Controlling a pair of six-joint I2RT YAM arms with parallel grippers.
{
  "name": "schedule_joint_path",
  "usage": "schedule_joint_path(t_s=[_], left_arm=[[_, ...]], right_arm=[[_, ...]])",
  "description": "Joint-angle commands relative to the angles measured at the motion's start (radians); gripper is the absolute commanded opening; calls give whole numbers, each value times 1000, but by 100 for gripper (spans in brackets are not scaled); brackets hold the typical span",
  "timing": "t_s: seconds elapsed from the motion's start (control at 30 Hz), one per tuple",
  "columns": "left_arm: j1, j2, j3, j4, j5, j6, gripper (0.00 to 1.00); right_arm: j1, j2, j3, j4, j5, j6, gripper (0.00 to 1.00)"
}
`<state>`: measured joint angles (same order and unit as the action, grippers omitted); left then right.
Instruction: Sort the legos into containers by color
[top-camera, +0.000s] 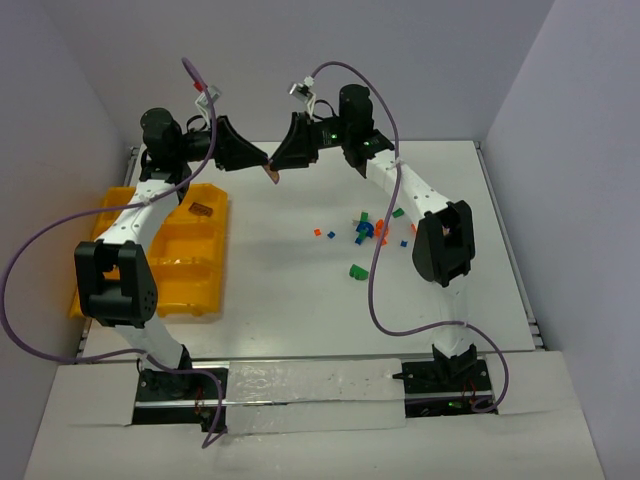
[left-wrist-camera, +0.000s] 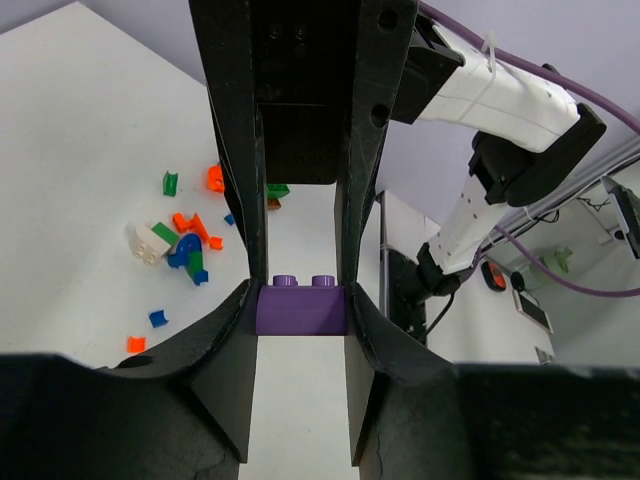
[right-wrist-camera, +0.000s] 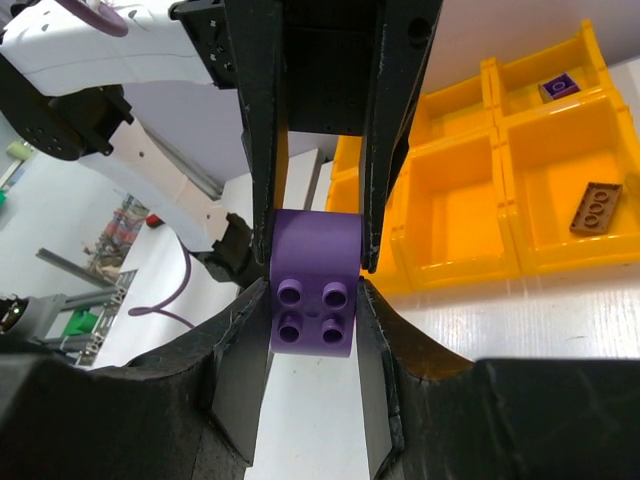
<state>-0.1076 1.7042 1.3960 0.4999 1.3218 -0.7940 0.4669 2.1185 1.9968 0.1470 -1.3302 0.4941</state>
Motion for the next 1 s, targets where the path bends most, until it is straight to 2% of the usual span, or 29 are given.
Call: schedule_joint_path(t_s=[0.0, 0.07, 0.13, 0.17, 0.2, 0.27, 0.33, 0.37, 0.47, 0.57, 0.67, 0.73, 0.8, 0.97], left_arm=[[-6, -6, 41, 24, 38, -2, 27], [-6, -10, 43, -26, 38, 32, 12], [-6, -13, 46, -63, 30, 68, 1], [-6, -17, 47, -82, 26, 75, 0], [-5, -20, 45, -94, 23, 88, 0], [1, -27, 41, -96, 17, 88, 0], [11, -33, 34, -95, 11, 87, 0], [27, -40, 32, -107, 6, 89, 0], [78, -48, 48, -190, -7, 145, 0], [157, -76, 78, -353, -57, 267, 0], [234, -99, 125, -682, -189, 535, 0], [258, -116, 147, -780, -295, 628, 0], [293, -141, 143, -849, -449, 697, 0], [370, -192, 92, -895, -676, 749, 0]], right_arm=[[7, 2, 51, -11, 24, -31, 0], [7, 0, 51, -20, 27, -36, 0], [6, 0, 53, -27, 34, -42, 3], [7, -1, 53, -35, 37, -43, 16], [6, -4, 54, -46, 43, -46, 38], [4, -10, 53, -88, 62, -73, 62], [2, -16, 53, -123, 78, -98, 92], [-2, -23, 52, -139, 89, -120, 100], [-24, -37, 31, -172, 105, -145, 100], [-60, -64, 7, -260, 151, -205, 100], [-105, -105, -26, -373, 200, -340, 100], [-142, -127, -47, -452, 233, -394, 100], [-190, -165, -84, -513, 273, -465, 100], [-270, -251, -187, -628, 372, -620, 100]])
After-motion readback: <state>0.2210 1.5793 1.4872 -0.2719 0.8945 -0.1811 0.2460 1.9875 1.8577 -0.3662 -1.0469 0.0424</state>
